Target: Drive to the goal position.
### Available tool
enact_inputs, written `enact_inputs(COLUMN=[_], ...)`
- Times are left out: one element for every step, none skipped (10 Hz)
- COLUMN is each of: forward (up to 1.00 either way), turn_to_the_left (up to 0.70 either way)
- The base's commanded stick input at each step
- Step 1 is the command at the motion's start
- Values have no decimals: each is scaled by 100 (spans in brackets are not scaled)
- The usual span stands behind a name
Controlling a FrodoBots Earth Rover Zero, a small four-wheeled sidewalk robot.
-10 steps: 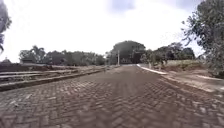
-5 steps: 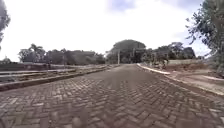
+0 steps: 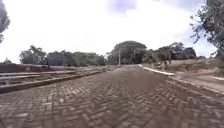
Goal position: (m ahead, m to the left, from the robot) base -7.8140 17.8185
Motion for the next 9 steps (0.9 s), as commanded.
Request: enact_inputs(forward=[70,70,70,70,70,70,70,70,70], turn_to_the_left=[0,0,0,0,0,0,0,-14,-27])
